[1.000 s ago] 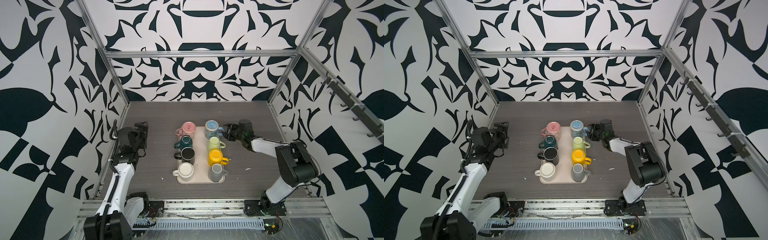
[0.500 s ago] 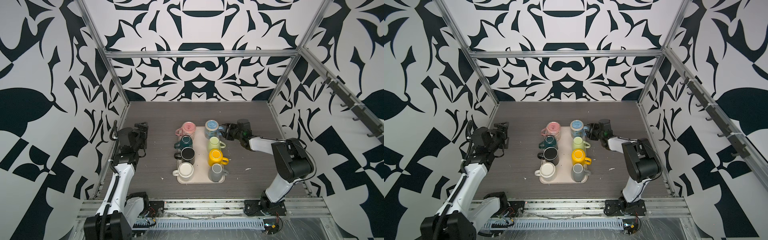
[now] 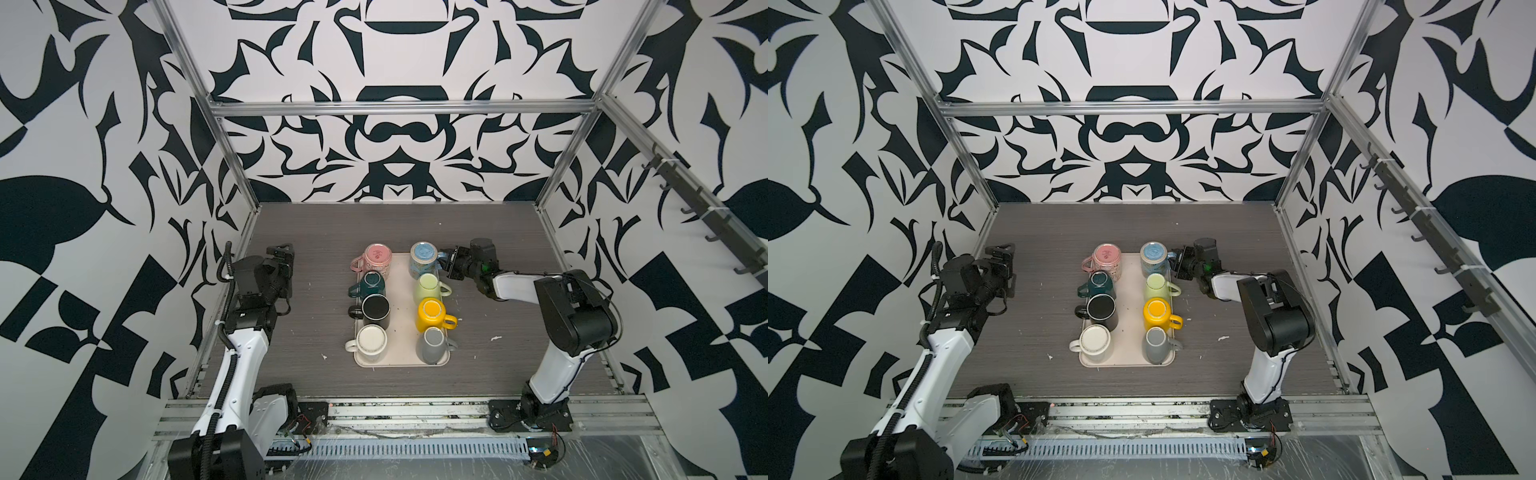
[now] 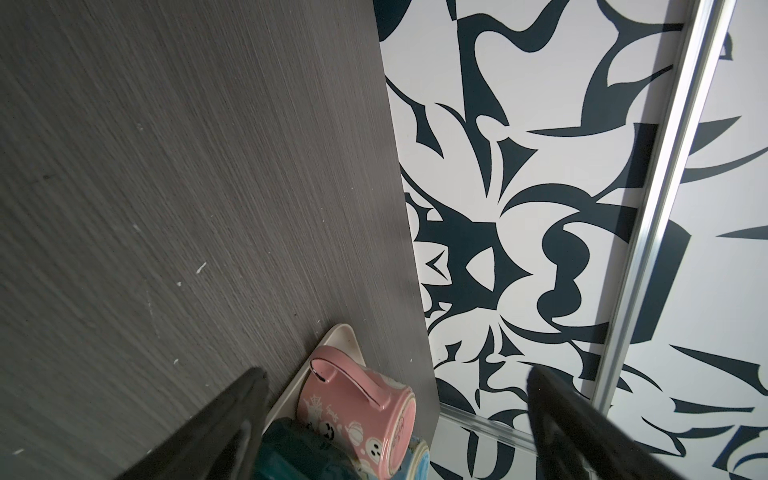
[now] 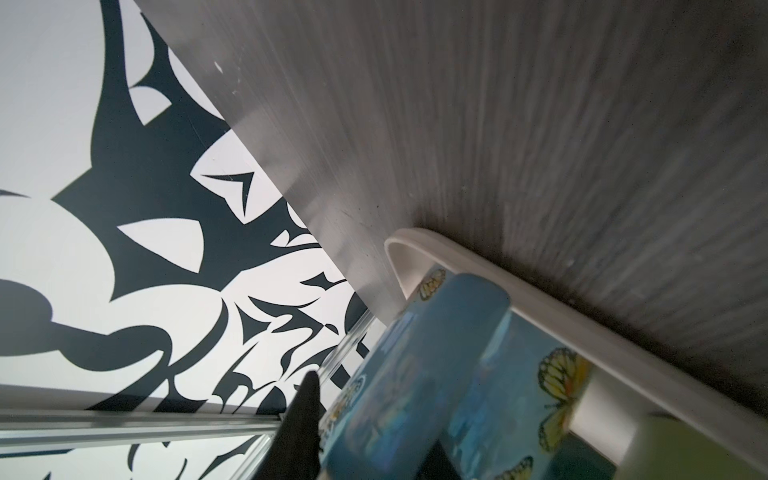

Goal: Turn the mug right side up
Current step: 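Move the right gripper to the light-blue butterfly mug on the tray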

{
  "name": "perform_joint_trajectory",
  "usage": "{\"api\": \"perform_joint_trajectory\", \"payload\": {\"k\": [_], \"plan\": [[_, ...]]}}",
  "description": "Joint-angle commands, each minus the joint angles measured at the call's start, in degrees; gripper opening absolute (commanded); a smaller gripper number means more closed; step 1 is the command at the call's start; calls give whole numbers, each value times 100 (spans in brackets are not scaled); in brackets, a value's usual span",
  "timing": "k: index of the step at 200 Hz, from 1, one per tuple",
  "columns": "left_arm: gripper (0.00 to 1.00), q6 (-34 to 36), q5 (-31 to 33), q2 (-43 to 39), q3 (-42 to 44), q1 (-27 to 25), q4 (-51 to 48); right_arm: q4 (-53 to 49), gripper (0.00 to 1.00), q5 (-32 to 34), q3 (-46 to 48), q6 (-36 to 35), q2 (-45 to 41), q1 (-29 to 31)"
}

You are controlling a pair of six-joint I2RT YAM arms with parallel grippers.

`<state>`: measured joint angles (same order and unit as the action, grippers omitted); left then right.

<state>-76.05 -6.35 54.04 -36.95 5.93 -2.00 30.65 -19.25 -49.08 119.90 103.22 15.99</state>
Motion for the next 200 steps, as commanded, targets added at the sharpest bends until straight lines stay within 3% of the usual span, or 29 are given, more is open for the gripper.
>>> {"api": "perform_joint_trajectory", "payload": {"k": [1,52,101,200], "plan": [[100,-42,88,-70,69,31,6,269,20,-18,-201,-26,18,53],[100,-43,82,-44,42,56,-2,506,0,-9,-276,67,223,89],[100,-37,72,-34,12,78,-3,878,0,34,-348,-125,255,115],[100,-34,-24,-122,-25,77,-57,1254,0,162,-502,-1514,-132,219]]}}
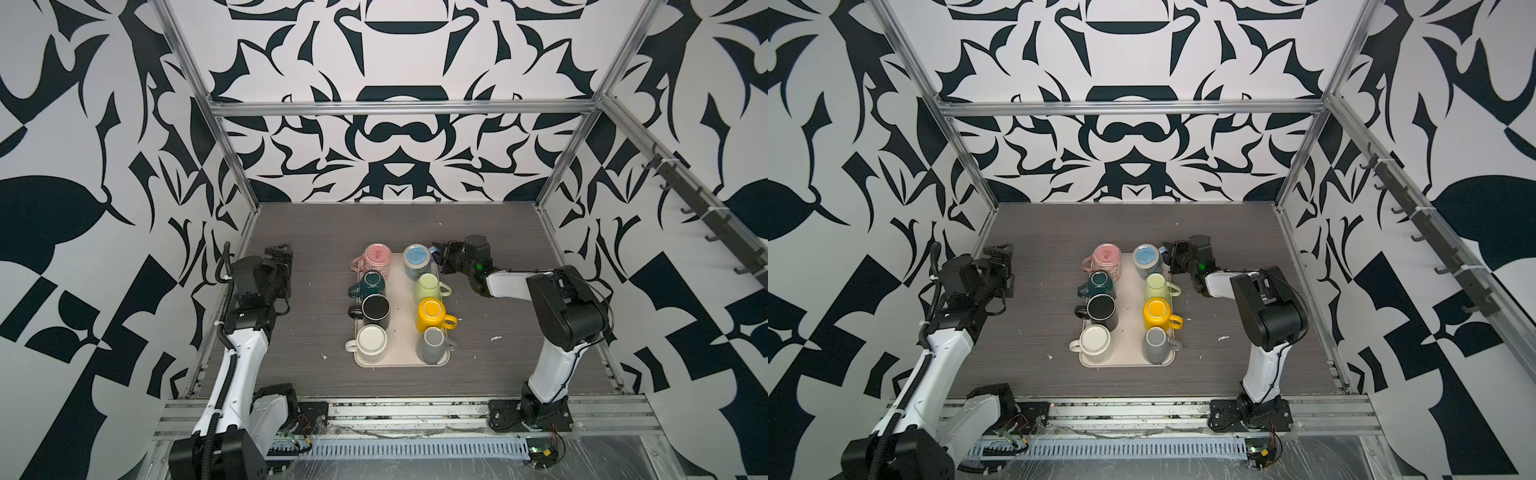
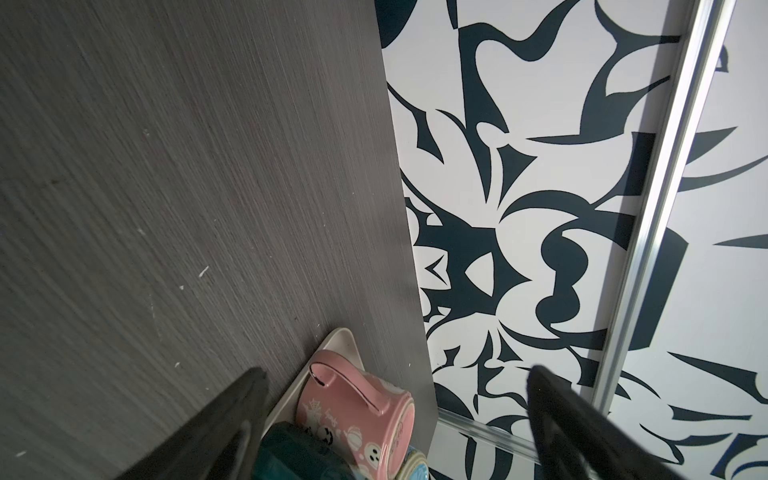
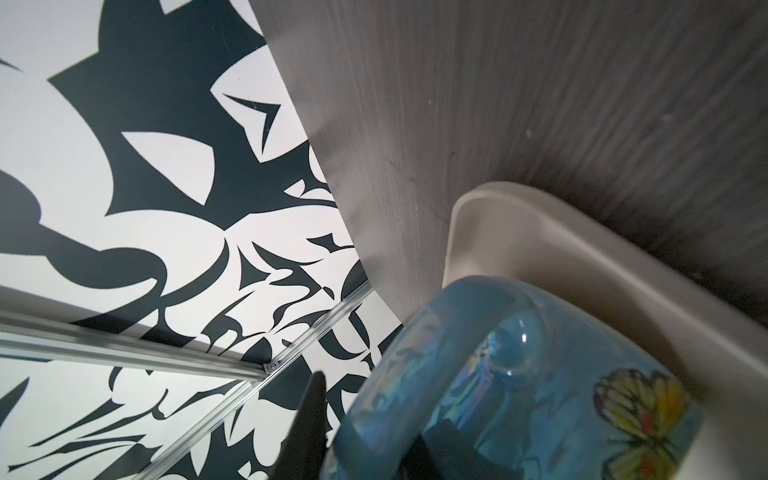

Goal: Turn the mug right side up
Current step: 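Move the right gripper to the light-blue butterfly mug on the tray, then grasp the light-blue mug with the right gripper and lift it off the tray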

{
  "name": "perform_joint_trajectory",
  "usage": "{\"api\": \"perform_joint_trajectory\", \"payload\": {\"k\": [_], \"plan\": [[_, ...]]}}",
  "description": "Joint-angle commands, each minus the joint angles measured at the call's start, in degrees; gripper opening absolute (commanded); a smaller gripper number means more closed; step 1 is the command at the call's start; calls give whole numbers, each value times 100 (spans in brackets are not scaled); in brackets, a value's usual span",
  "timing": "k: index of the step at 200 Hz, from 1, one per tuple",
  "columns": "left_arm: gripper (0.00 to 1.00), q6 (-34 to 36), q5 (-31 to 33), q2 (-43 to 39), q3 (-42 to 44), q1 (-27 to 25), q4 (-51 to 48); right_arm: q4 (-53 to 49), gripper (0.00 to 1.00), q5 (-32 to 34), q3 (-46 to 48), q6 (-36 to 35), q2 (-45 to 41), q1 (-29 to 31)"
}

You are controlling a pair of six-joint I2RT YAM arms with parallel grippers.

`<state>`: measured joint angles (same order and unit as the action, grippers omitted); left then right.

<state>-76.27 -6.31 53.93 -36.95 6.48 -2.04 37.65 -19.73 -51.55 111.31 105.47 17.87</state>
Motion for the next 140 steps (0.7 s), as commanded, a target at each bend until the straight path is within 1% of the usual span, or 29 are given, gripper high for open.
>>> {"api": "perform_joint_trajectory", "payload": {"k": [1,32,74,109,140], "plan": [[100,-11,-29,-115,-33,26,-52,562,0,212,-257,-668,-354,32],[100,31,-89,-121,-66,24,-68,884,0,243,-343,-1073,-363,97],[95,129,-198,-76,-153,24,-77,925,0,181,-669,-1789,-369,267],[94,191,-257,-58,-196,28,-121,912,0,127,-834,-2162,-325,381],[94,234,-261,-67,-234,27,-173,806,0,118,-856,-2313,-280,446]]}}
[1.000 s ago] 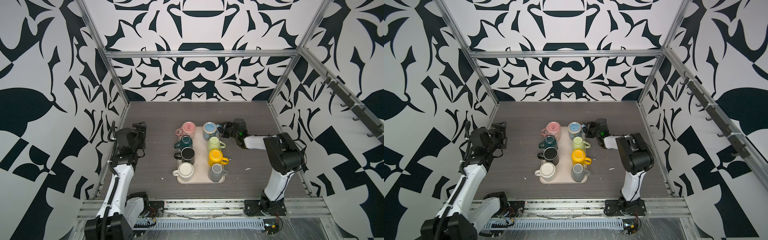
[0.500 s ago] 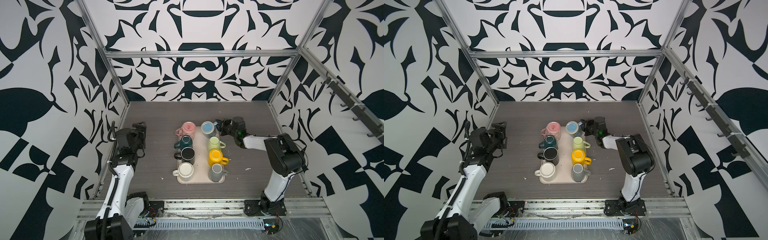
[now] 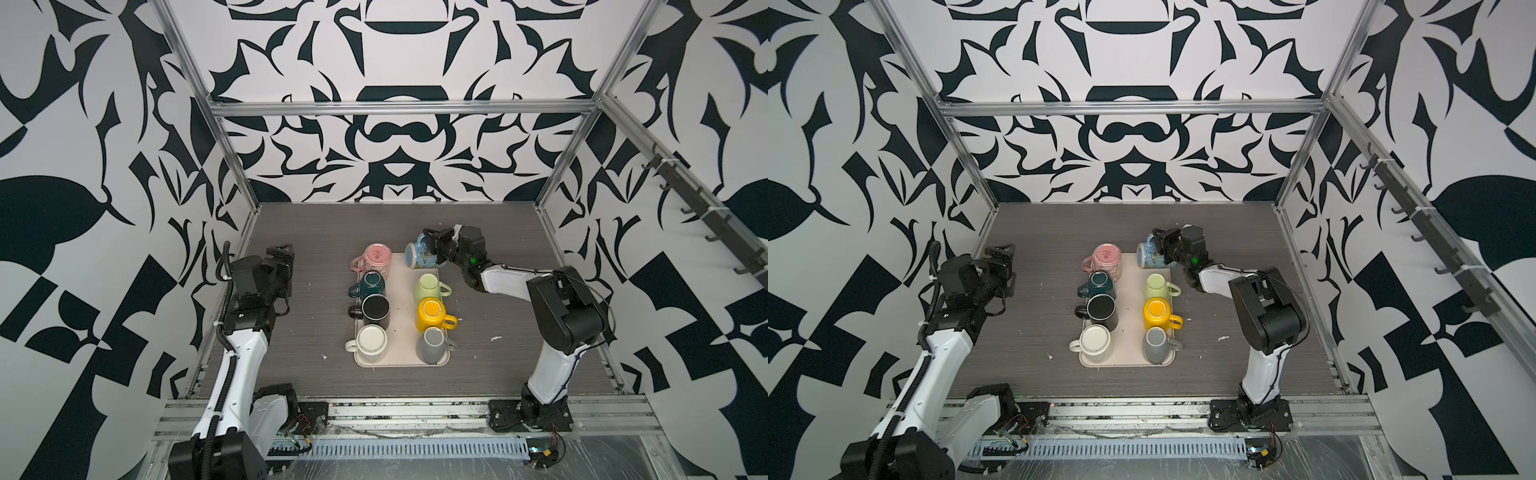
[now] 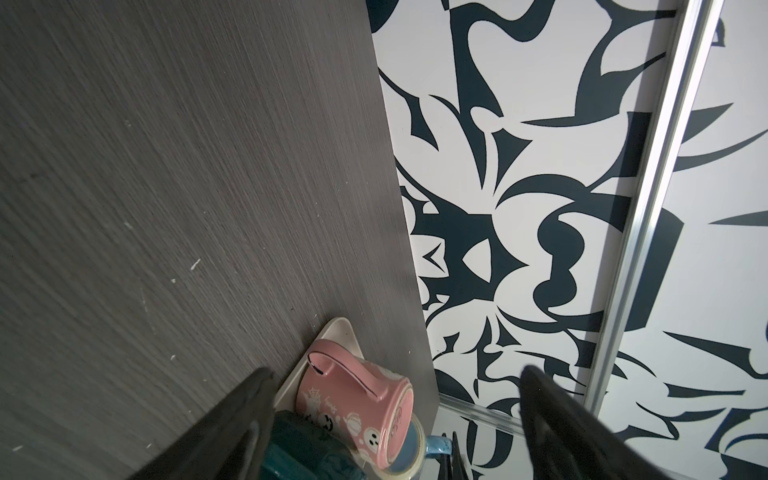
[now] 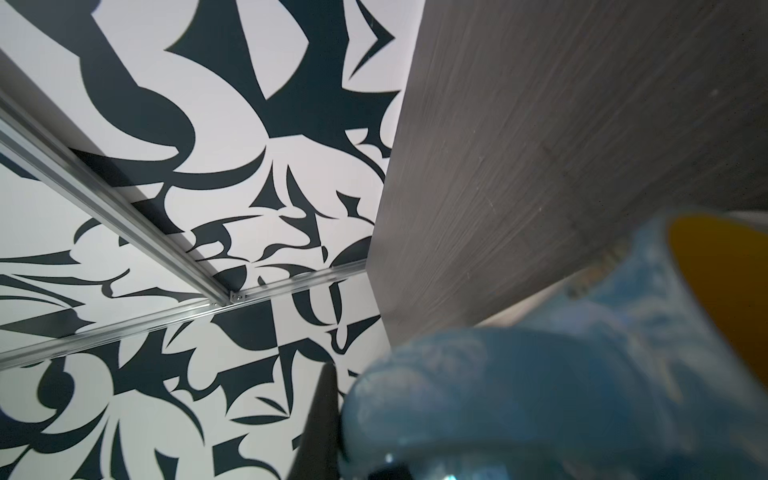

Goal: Turn the mug right side up
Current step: 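Grasp the light-blue mug with the right gripper and lift it off the tray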

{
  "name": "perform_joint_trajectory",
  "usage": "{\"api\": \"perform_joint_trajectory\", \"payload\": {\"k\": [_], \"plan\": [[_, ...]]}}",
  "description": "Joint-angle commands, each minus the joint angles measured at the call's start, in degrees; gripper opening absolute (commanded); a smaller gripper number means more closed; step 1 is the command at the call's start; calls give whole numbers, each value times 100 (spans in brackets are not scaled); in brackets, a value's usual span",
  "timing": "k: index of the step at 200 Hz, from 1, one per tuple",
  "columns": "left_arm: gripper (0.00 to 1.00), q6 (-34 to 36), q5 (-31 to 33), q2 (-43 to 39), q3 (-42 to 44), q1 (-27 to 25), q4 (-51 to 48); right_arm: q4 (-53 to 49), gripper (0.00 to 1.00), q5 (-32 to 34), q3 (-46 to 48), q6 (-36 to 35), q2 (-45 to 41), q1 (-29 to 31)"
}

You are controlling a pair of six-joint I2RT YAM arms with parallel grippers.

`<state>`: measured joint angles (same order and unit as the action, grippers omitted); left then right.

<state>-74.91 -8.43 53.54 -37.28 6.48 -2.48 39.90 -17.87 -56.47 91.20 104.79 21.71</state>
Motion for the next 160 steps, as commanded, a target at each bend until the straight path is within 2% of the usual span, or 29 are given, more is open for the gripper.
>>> {"api": "perform_joint_trajectory", "payload": {"k": [1,52,87,121,141,144,160], "plan": [[94,99,-52,-28,-205,24,-129,576,0,-68,-360,-308,-208,61],[94,152,-47,-32,-261,25,-182,536,0,-107,-431,-467,-115,131],[93,229,-58,-22,-337,21,-229,224,0,-151,-677,-949,-169,156],[87,375,-120,52,-442,26,-209,-625,0,-241,-1206,-2060,-397,240],[86,526,-306,185,-563,26,-140,-1364,0,-202,-1586,-2933,-591,345],[82,549,-348,210,-581,27,-126,-1453,0,-192,-1630,-3096,-620,367],[79,695,-607,372,-710,25,5,-2048,0,-123,-1925,-3837,-758,492]]}}
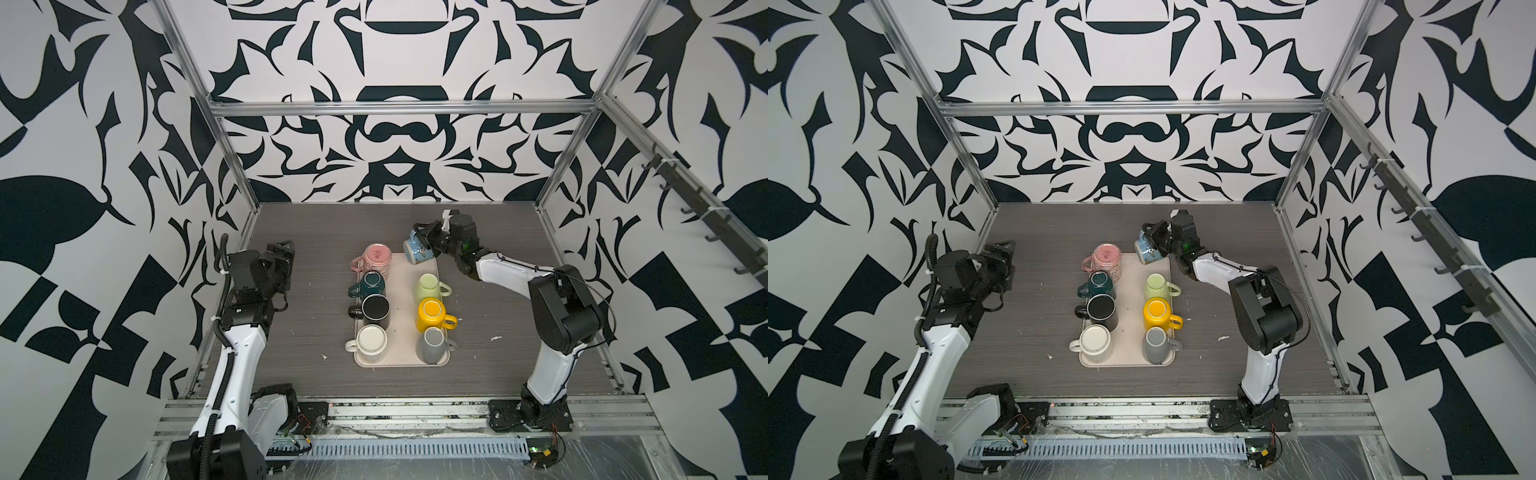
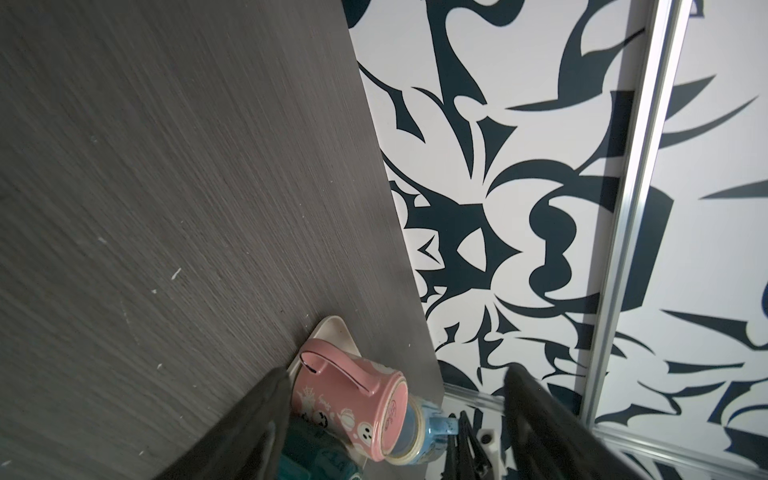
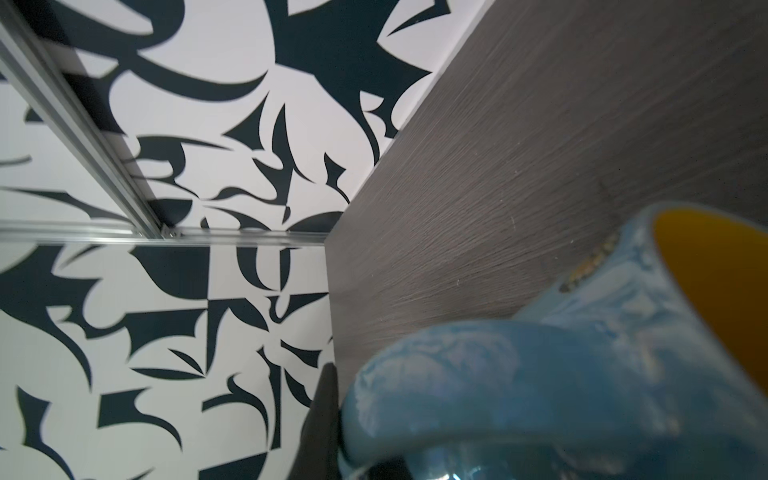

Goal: Turn the mug right side up
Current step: 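Grasp the light-blue mug with the right gripper and lift it off the tray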

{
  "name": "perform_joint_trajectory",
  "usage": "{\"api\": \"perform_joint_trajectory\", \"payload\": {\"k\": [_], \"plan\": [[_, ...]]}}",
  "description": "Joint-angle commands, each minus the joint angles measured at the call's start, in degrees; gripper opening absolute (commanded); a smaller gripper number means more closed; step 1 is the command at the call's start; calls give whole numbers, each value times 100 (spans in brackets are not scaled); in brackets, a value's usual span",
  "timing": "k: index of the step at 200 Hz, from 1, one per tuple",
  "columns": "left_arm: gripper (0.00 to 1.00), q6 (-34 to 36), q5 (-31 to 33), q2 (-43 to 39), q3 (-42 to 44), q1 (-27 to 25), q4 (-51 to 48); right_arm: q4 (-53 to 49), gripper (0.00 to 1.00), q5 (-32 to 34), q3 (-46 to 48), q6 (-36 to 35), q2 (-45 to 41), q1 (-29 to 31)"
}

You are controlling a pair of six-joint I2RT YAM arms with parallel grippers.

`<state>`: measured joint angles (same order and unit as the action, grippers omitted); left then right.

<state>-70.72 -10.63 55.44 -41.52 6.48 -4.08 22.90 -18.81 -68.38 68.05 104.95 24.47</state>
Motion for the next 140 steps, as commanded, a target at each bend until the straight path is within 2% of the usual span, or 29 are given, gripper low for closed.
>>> {"api": "perform_joint_trajectory", "payload": {"k": [1,36,69,118,135,140], "plan": [[79,286,-404,193,-295,27,172,-387,0,-23,-754,-1562,-778,221],[74,815,-1335,733,-879,25,355,-1309,0,170,-1151,-2955,-1033,516],[69,1271,-2171,1186,-1559,-11,364,-2257,0,860,-1409,-4558,-1352,1033],[67,2305,-2881,1479,-2641,-487,15,-2839,0,2342,-1307,-6618,-1853,1934],[67,2677,-3091,1627,-2998,-719,-234,-2837,0,2928,-1217,-7367,-2014,2307],[67,2758,-3182,1664,-3074,-770,-263,-2828,0,3284,-1190,-7568,-2047,2412]]}}
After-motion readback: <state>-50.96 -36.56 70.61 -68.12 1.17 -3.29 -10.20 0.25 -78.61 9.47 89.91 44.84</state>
